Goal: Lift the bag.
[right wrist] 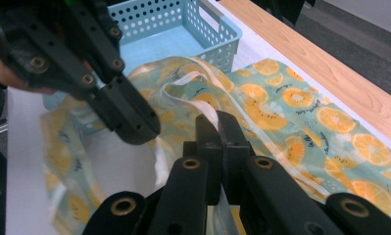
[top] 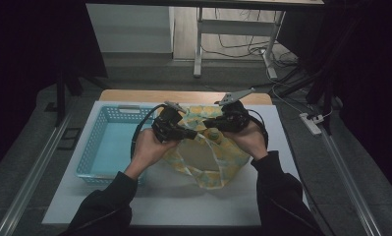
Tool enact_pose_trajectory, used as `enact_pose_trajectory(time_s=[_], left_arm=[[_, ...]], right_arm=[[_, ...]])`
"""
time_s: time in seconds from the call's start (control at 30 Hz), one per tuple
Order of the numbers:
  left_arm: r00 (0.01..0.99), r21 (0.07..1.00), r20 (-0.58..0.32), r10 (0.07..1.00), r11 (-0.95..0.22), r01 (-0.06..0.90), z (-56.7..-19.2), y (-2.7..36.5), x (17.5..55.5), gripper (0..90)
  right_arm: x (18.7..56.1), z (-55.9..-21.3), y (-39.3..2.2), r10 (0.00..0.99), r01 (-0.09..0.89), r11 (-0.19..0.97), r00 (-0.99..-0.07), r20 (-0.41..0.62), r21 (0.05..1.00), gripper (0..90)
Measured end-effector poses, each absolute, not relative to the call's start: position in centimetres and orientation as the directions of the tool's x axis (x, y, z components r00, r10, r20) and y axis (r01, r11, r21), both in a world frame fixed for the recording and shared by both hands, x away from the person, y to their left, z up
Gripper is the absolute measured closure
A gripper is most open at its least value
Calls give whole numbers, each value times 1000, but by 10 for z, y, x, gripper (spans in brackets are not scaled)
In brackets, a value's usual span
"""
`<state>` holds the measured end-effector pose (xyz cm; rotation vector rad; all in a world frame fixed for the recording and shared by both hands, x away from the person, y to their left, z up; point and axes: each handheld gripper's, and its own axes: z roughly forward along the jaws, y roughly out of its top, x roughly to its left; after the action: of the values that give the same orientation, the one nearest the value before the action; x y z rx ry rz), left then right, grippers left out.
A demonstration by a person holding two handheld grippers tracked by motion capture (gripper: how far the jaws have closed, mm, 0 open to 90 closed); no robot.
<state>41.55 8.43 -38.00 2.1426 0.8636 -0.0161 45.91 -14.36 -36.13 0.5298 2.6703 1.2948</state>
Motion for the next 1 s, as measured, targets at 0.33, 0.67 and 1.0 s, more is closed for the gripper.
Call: enact_pose_trajectory(time_s=[0.33, 0.67, 1.0], left_arm=[[772, 701, -274, 574, -430, 569, -352, 92, 424, 898], [773, 724, -264, 577, -411, 554, -322, 96, 440, 898], [772, 752, -244, 587, -388, 533, -292, 95, 456, 898]], right_arm=[[457, -340, -142, 362, 236, 573, -932, 16, 785, 900], [462, -316, -139, 376, 217, 569, -926, -16, 793, 900], [470, -288, -137, 398, 205, 543, -917, -35, 814, 900]])
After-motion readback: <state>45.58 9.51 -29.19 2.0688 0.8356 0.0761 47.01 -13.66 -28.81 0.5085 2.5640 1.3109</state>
